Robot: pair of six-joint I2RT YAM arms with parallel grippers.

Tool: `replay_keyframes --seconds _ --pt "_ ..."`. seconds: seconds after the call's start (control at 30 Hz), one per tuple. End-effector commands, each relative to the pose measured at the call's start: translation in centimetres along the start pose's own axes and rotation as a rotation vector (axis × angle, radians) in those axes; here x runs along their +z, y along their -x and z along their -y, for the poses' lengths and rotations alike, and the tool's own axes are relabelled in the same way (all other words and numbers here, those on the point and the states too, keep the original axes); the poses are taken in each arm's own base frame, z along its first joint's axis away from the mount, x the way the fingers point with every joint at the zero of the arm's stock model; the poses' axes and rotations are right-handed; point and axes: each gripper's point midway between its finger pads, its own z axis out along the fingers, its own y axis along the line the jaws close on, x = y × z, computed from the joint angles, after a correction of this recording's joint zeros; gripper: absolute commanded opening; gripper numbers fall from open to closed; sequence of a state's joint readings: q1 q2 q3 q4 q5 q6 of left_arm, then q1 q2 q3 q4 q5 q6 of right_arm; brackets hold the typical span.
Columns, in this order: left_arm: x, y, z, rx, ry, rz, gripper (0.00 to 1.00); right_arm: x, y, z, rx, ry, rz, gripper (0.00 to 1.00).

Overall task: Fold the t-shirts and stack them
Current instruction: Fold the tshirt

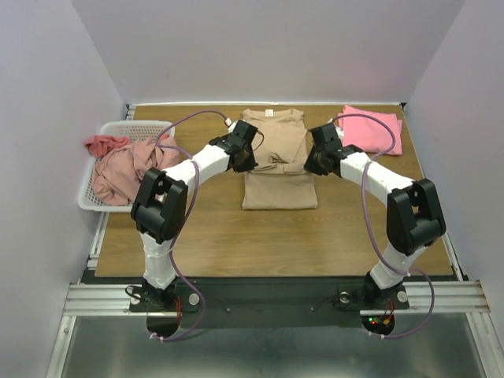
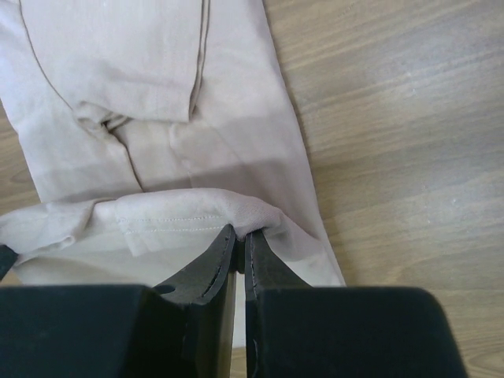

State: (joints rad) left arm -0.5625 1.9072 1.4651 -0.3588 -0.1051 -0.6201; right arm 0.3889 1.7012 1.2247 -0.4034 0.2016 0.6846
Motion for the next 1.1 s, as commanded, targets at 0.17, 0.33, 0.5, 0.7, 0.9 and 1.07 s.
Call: replay_keyframes --seconds 0.17,0.33,0.5,0.7,0.9,1.07 --pt "1.7 2.2 -0.1 0.026 0.018 0.018 0.00 1.5 3.5 -1.2 0.012 0.010 0.064 0.02" --pt "2.5 3.0 -0.5 0.021 0.044 0.022 0.38 3.1 3.7 -1.3 0.003 0.007 0.042 0.12" --pt "1.6 4.7 0.9 0.037 0.005 0.051 0.72 2.3 4.8 -2.3 0.009 0.050 0.052 0.45" --pt "0.1 3.4 -0.3 0.031 0.015 0.042 0.89 -0.2 4.2 -2.7 -0.034 0.123 0.037 0.94" --pt "-2.9 -0.9 -2.1 -0.050 -0.076 0.038 0.96 -2.4 -0.7 -6.1 -0.134 0.404 -0.125 1.00" --pt "-3.1 -5.7 -4.0 -0.095 -0.084 -0.027 0.96 -1.6 -4.2 -9.3 -0.199 0.476 -0.197 1.00"
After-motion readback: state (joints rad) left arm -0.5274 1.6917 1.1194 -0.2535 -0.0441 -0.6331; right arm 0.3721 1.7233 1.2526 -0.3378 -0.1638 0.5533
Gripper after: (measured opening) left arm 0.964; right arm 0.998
